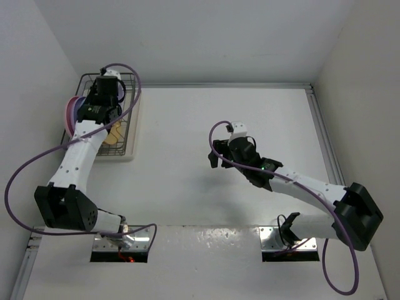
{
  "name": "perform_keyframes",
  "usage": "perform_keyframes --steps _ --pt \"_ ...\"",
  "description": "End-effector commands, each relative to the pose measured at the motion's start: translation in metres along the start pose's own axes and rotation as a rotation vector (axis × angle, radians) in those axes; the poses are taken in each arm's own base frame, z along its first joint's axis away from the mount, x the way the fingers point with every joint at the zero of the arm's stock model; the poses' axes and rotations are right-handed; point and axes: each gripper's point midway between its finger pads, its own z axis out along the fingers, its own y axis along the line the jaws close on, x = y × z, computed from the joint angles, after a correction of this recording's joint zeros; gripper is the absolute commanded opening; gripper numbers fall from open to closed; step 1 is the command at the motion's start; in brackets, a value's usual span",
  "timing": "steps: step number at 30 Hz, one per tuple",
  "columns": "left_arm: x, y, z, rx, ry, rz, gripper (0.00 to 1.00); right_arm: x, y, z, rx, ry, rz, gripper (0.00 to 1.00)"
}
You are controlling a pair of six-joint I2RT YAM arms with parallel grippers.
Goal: Load the plates into the dish rack
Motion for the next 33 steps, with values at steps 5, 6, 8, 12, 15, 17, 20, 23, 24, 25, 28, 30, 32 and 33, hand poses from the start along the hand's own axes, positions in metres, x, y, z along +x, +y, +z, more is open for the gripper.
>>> perform_keyframes --steps 5,6,8,12,15,17,20,23,24,25,28,30,32,33 --pt "0.006 0.017 0.022 -0.200 -0.020 -0.061 0.00 -0.009 -0.011 -0.007 0.043 -0.052 0.017 0.83" --pt "0.013 0.015 0.024 -0.210 -0.006 -0.054 0.00 -0.008 -0.015 -0.007 0.051 -0.052 0.025 0.83" --pt "0.017 0.014 0.029 -0.215 0.005 -0.051 0.00 -0.009 -0.016 -0.008 0.052 -0.056 0.037 0.83" --pt "0.034 0.009 0.036 -0.246 0.048 -0.044 0.00 -0.006 -0.020 -0.008 0.063 -0.053 0.037 0.83" --pt "0.038 0.012 0.035 -0.286 0.054 -0.087 0.00 -0.007 -0.021 -0.010 0.066 -0.056 0.036 0.83" --pt "0.038 0.011 0.034 -0.281 0.041 -0.141 0.00 -0.006 -0.022 -0.010 0.070 -0.056 0.038 0.83" --pt "0.053 -0.008 0.036 -0.197 0.049 -0.139 0.00 -0.005 -0.024 -0.010 0.077 -0.054 0.037 0.83" --pt "0.070 -0.026 0.040 -0.134 0.098 -0.135 0.00 -0.006 -0.025 -0.011 0.079 -0.058 0.033 0.83" --pt "0.081 -0.030 0.039 -0.112 0.137 -0.136 0.00 -0.008 -0.024 -0.012 0.078 -0.063 0.035 0.83" --pt "0.086 -0.040 0.042 -0.065 0.156 -0.129 0.00 -0.010 -0.026 -0.013 0.082 -0.071 0.030 0.83" --pt "0.095 -0.048 0.044 -0.051 0.182 -0.127 0.00 -0.010 -0.030 -0.015 0.097 -0.076 0.032 0.83" --pt "0.103 -0.044 0.048 -0.064 0.209 -0.132 0.01 -0.010 -0.032 -0.016 0.098 -0.078 0.033 0.83" --pt "0.103 -0.047 0.050 -0.053 0.218 -0.138 0.16 -0.009 -0.031 -0.018 0.097 -0.078 0.034 0.83" --pt "0.102 -0.043 0.049 -0.051 0.226 -0.141 0.27 -0.009 -0.031 -0.018 0.097 -0.076 0.031 0.83"
